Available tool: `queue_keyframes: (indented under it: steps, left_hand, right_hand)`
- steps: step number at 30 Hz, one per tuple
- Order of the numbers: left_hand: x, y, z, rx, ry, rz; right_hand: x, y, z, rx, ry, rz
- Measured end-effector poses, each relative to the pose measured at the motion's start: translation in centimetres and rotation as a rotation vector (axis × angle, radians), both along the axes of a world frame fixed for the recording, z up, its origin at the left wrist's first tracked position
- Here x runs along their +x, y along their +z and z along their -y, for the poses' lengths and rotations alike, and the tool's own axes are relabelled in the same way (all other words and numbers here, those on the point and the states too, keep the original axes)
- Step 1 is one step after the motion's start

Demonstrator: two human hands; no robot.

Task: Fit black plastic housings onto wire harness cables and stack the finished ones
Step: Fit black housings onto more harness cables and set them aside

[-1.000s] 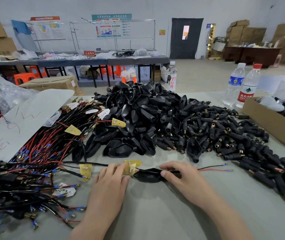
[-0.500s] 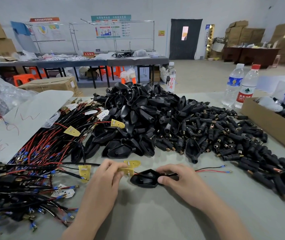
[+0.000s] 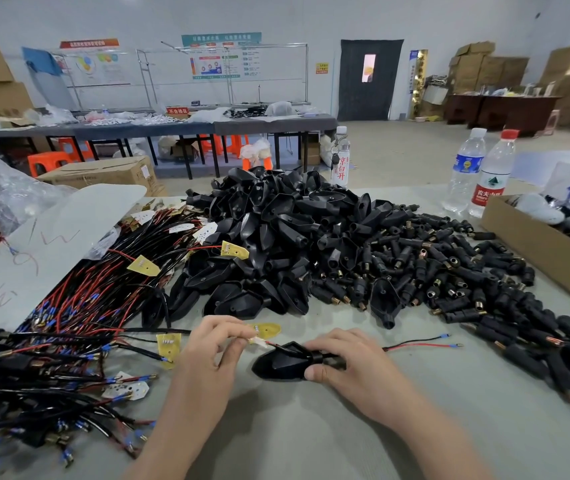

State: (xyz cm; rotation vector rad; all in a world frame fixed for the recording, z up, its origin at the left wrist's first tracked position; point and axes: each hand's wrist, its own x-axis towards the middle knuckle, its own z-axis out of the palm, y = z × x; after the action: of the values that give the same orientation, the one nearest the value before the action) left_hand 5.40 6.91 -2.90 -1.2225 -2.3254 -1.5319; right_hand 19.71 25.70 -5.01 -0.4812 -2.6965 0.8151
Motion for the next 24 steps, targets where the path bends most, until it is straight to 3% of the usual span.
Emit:
queue_keyframes:
  steps: [12, 24]
  left_hand:
    - [0.9, -1.6, -0.9, -0.241, -0.126, -0.189]
    - [0.7, -1.7, -0.7, -0.296, -0.130, -0.160]
  right_hand:
    - [-0.8, -0.2, 1.1, 0.077, 0.000, -0.041]
    - [-1.0, -0.3, 1.3, 0.081, -0.003, -0.037]
